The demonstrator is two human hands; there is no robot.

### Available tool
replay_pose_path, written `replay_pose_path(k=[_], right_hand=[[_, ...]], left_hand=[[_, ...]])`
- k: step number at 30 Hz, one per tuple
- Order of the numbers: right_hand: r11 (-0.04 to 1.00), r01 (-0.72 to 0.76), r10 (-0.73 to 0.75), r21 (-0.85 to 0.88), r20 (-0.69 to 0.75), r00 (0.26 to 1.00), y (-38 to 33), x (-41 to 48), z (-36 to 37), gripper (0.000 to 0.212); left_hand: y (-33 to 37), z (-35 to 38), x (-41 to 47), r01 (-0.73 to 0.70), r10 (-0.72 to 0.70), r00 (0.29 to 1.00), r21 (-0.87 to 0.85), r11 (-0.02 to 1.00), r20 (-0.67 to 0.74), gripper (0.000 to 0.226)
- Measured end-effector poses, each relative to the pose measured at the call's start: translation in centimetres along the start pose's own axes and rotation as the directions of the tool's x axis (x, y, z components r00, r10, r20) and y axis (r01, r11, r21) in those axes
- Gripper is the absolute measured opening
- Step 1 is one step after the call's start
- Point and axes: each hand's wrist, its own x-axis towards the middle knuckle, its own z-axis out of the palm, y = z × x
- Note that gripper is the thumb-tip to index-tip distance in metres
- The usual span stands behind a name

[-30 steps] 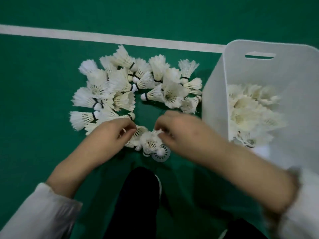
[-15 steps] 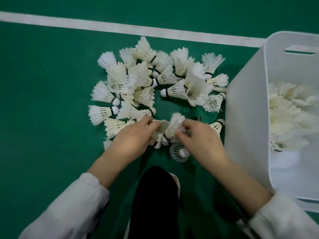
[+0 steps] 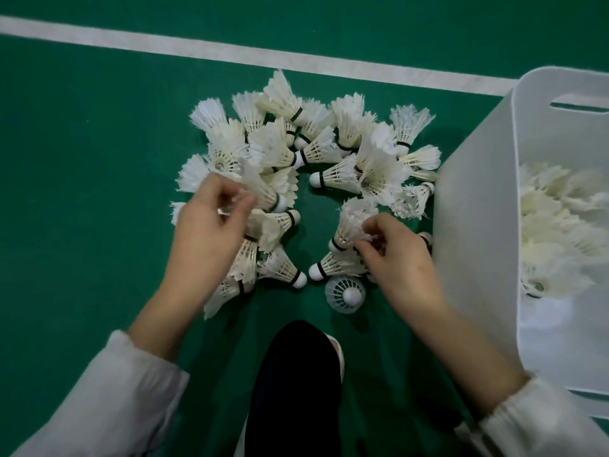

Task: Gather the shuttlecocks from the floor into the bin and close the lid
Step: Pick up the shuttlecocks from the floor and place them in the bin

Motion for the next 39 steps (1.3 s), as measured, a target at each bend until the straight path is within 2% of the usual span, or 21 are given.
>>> replay_pose_path(k=[4, 6, 9, 12, 15, 18, 23, 28, 31, 35, 37, 39], right_hand=[[1.000, 0.016, -0.015, -0.017, 0.005, 1.000, -0.1, 0.3, -0.1, 0.013], [0.999, 0.026, -0.026, -0.022, 0.004, 1.000, -0.1, 0.3, -0.1, 0.013], [0.999, 0.039, -0.039, -0.020, 0.001, 0.999, -0.1, 0.3, 0.0, 0.012], [0.997, 0.067, -0.066, -0.038, 0.018, 0.998, -0.2, 0.2, 0.2, 0.010], [0.994, 0.096, -0.094, -0.058, 0.044, 0.995, -0.4, 0.1, 0.4, 0.010], [0.991, 0.116, -0.112, -0.069, 0.063, 0.992, -0.6, 0.0, 0.6, 0.012], [0.980, 0.197, -0.197, -0.019, 0.026, 0.980, -1.9, 0.0, -0.4, 0.011], [0.957, 0.289, -0.288, 0.003, -0.043, 0.957, -4.7, 0.9, -3.6, 0.010], [0.925, 0.365, -0.369, -0.109, -0.027, 0.929, -5.6, 1.7, -6.6, 0.014], [0.812, 0.465, -0.455, -0.353, 0.117, 0.883, -5.0, 1.6, -12.0, 0.017], [0.789, 0.462, -0.449, -0.405, 0.133, 0.884, -4.0, 0.8, -15.2, 0.017], [0.803, 0.435, -0.439, -0.406, 0.090, 0.894, -2.6, -0.2, -18.2, 0.015]], left_hand=[[-0.5, -1.1, -0.2, 0.083, -0.081, 0.996, -0.062, 0.995, 0.022, 0.012], [-0.4, -0.7, -0.8, 0.134, -0.133, 0.990, -0.007, 0.991, 0.046, 0.007], [-0.5, 0.6, -1.5, 0.236, -0.266, 0.953, 0.192, 0.952, 0.148, 0.023], [-1.5, 2.2, -1.4, 0.234, -0.369, 0.909, 0.496, 0.837, 0.194, 0.039], [-2.2, 3.4, -1.3, 0.124, -0.302, 0.941, 0.670, 0.732, 0.155, 0.035], [-2.0, 3.6, -1.1, 0.063, -0.204, 0.968, 0.647, 0.760, 0.146, 0.026], [-0.3, 1.9, -1.1, -0.029, -0.022, 0.993, 0.417, 0.909, 0.117, 0.028], [3.4, 0.5, -1.1, -0.136, 0.112, 0.989, 0.284, 0.949, 0.099, 0.019], [6.3, 0.4, -0.6, -0.179, 0.159, 0.982, 0.258, 0.949, 0.097, 0.020], [10.1, 0.9, -0.1, -0.271, 0.234, 0.959, 0.270, 0.924, 0.162, 0.019], [12.2, 1.3, -0.4, -0.340, 0.297, 0.935, 0.250, 0.907, 0.193, 0.015], [14.2, 2.0, -0.8, -0.396, 0.349, 0.911, 0.225, 0.890, 0.220, 0.013]])
